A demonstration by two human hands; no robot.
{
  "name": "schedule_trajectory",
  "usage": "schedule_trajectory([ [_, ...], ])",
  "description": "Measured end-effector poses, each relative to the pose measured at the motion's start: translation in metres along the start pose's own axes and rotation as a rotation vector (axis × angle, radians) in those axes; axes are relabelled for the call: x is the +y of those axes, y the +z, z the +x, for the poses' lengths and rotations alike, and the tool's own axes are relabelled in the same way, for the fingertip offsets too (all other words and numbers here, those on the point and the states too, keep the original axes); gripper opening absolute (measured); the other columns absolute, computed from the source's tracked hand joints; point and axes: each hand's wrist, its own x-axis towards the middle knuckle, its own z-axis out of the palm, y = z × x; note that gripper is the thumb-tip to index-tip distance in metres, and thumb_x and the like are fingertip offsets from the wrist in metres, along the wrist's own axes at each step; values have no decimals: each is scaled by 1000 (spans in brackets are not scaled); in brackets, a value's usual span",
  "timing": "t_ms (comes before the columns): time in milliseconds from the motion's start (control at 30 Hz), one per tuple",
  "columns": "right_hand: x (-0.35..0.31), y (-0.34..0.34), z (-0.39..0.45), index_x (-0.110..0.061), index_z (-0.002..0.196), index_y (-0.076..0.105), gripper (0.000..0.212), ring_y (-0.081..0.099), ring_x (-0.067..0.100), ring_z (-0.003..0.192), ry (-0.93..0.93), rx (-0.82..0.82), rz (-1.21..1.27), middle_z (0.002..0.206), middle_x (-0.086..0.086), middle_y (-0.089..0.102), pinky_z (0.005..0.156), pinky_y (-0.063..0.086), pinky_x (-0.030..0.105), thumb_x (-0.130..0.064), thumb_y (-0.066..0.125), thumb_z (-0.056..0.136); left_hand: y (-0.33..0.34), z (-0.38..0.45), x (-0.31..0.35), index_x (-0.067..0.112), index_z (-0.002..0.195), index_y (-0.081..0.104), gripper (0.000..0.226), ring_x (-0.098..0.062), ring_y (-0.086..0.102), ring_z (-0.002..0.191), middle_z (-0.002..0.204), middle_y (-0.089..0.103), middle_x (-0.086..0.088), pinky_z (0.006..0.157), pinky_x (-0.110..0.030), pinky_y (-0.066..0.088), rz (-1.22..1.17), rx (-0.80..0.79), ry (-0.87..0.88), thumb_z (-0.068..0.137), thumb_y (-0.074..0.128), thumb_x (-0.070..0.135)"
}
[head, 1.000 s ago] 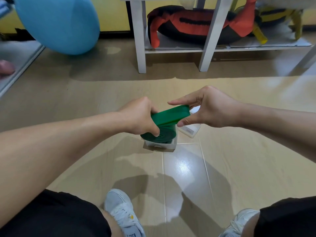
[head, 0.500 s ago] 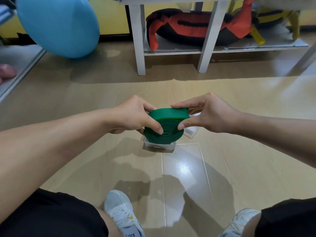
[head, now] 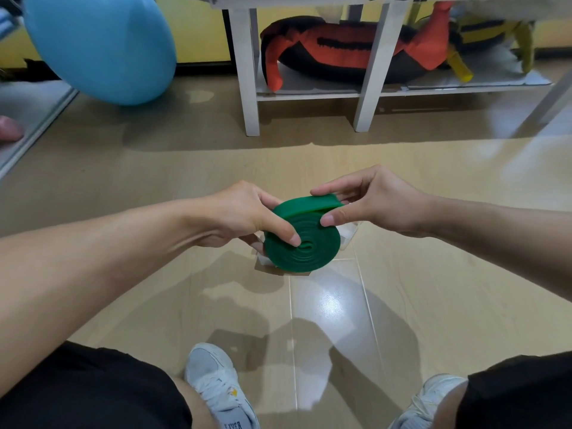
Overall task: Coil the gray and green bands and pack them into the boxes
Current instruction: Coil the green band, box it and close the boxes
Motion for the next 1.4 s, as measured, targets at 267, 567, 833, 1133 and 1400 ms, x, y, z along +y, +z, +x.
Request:
schedule_trajectory([
  [267, -7, 10, -5, -33, 117, 72, 30, 61, -1, 110, -106, 94, -304, 118, -11, 64, 88, 50, 13, -42, 54, 95, 5, -5, -1, 6, 112, 75, 43, -19, 77, 90, 104, 79, -12, 65, -38, 64, -307, -50, -95, 72, 81, 20],
  [567, -3, 23, -4, -28, 124, 69, 26, 70, 10, 110, -16, 169, -47, 115, -7, 75, 92, 59, 34, -27, 55, 102, 4, -10, 0, 7, 111, 75, 48, -19, 78, 90, 105, 79, -12, 62, -38, 64, -371, -52, -99, 69, 81, 29],
  [833, -2, 29, 4, -19, 103, 77, 14, 73, 21, 101, -11, 251, 50, 104, 3, 78, 86, 58, 38, -21, 63, 98, 4, -13, -1, 12, 120, 70, 48, -33, 78, 89, 103, 78, -18, 59, -47, 64, -412, 45, -85, 84, 74, 44],
  [1133, -25, 28, 0, -42, 150, 41, 67, 60, 2, 110, -58, 134, -572, 125, -15, 62, 93, 58, 31, -54, 65, 89, 8, -10, 3, 11, 112, 68, 45, -27, 79, 77, 84, 80, -10, 56, -46, 64, -509, 165, -123, 85, 76, 45],
  [1400, -32, 32, 11, -21, 154, 22, 121, 29, 15, 139, -238, -8, -1053, 149, -3, 29, 115, 35, 27, -67, 85, 61, 1, -21, 11, 11, 105, 63, 43, -31, 76, 88, 96, 74, -16, 62, -47, 65, -544, 188, -151, 85, 77, 46],
])
